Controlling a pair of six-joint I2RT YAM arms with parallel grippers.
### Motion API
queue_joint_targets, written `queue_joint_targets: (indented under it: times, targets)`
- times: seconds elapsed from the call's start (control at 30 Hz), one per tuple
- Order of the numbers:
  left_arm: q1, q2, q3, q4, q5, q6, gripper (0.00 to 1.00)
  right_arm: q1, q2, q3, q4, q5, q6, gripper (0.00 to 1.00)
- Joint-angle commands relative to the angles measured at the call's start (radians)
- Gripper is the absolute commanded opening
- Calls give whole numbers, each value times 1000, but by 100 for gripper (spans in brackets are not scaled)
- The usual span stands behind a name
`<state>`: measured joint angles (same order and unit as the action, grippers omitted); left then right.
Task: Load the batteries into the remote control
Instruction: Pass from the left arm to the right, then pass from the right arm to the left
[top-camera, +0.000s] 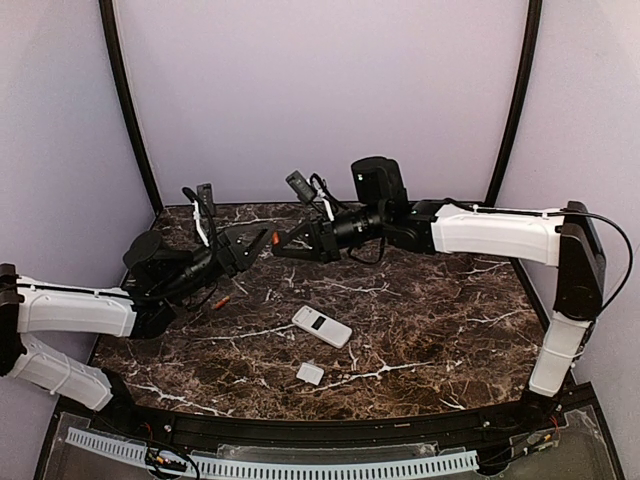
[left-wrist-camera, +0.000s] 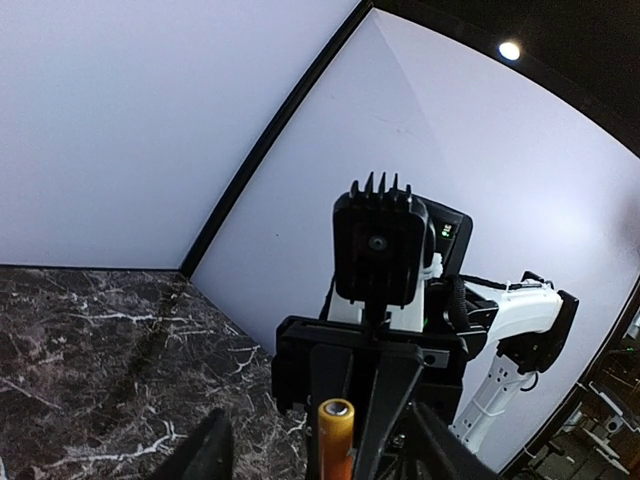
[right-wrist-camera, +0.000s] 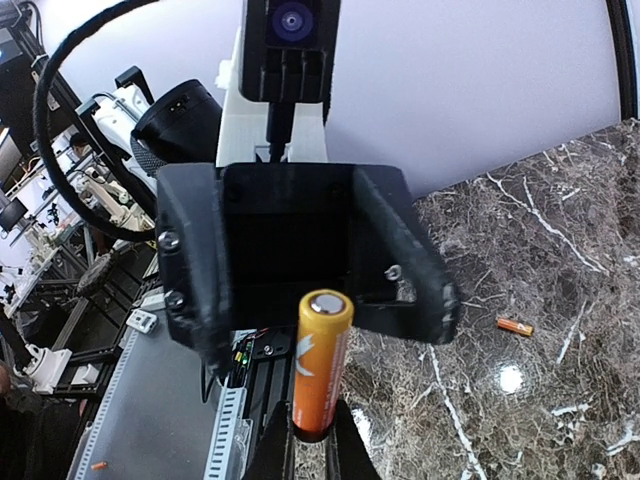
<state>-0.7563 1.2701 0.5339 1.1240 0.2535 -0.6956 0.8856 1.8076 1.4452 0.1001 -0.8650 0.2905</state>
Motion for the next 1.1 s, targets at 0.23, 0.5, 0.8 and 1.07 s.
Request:
queue_joint_targets:
  times: [0.23,0.5,0.8,1.07]
  targets:
    - [-37,-314,293,-1140,-201,871,74,-61,-36,-114,-270,22,-58,0]
    - [-383,-224,282,-1302,-529,1419,68,-60,-74,-157,-446,20,-84,0]
    - [-612,-148,281,-1269,-716,1740,51,-21,-88,-172,-563,2,-56,0]
    - [-675,-110,230,-1147,-836,1976,43,34,-86,-145,-608,0,-35,0]
